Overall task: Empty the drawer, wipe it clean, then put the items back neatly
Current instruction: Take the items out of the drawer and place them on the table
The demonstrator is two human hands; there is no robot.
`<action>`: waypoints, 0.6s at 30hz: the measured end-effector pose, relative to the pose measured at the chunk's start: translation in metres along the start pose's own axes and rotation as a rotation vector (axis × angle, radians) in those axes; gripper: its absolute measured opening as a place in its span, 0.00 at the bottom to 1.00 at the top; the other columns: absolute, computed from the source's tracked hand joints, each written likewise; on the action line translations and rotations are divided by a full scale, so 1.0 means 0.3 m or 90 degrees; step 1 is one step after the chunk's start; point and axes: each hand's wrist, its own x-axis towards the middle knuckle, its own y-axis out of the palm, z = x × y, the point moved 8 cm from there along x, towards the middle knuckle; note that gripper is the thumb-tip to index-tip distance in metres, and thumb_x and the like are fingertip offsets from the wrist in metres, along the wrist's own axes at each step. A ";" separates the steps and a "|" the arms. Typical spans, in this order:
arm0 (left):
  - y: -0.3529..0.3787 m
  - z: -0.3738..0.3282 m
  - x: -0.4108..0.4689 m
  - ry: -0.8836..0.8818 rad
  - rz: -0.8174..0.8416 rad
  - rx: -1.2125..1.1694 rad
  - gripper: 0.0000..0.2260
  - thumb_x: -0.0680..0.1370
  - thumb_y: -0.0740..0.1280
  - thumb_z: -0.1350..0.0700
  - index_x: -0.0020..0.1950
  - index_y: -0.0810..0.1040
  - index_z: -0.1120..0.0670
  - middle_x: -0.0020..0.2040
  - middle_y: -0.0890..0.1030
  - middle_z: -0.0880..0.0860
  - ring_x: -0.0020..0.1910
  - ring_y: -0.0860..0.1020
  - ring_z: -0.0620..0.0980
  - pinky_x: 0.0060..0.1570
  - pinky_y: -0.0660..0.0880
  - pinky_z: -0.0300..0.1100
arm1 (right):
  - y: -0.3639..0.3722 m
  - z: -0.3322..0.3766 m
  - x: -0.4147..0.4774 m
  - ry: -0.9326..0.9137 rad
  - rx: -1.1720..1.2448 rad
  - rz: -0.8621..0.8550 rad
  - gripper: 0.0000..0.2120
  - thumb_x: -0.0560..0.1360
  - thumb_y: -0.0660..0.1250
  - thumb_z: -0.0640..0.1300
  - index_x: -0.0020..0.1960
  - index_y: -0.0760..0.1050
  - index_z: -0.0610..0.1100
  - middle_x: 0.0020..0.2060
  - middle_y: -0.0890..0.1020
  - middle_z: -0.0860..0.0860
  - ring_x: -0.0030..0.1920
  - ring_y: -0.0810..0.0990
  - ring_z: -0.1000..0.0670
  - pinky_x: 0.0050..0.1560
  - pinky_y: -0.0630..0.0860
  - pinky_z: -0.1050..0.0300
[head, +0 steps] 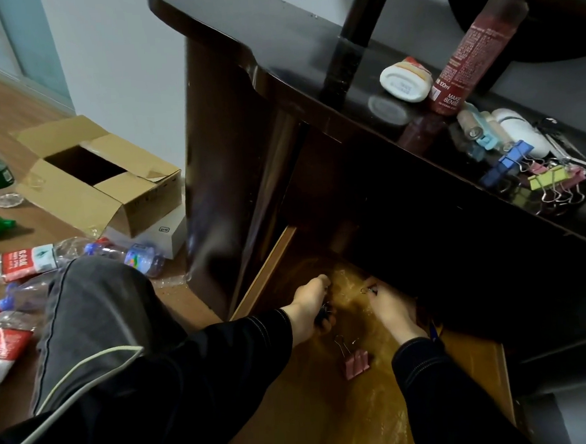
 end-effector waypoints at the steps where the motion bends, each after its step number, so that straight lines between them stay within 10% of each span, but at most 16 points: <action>1: 0.003 0.000 0.001 0.000 0.002 -0.001 0.15 0.80 0.60 0.47 0.39 0.67 0.55 0.34 0.72 0.53 0.26 0.69 0.49 0.22 0.61 0.35 | 0.004 -0.007 -0.005 -0.006 0.005 0.003 0.13 0.85 0.56 0.46 0.65 0.75 0.45 0.56 0.82 0.44 0.54 0.82 0.45 0.52 0.79 0.53; 8: -0.003 -0.016 -0.004 0.026 -0.006 0.055 0.12 0.82 0.61 0.52 0.40 0.68 0.54 0.35 0.69 0.52 0.25 0.65 0.46 0.21 0.56 0.34 | -0.013 -0.078 -0.073 -0.051 0.197 -0.049 0.08 0.77 0.72 0.52 0.41 0.76 0.54 0.39 0.81 0.60 0.39 0.79 0.60 0.34 0.70 0.64; 18: 0.096 -0.048 -0.123 0.187 0.080 0.336 0.09 0.83 0.62 0.52 0.48 0.75 0.56 0.32 0.71 0.50 0.21 0.67 0.44 0.20 0.59 0.35 | -0.144 -0.131 -0.423 -0.102 0.514 -0.086 0.04 0.75 0.74 0.41 0.43 0.81 0.47 0.35 0.83 0.53 0.36 0.81 0.59 0.33 0.75 0.66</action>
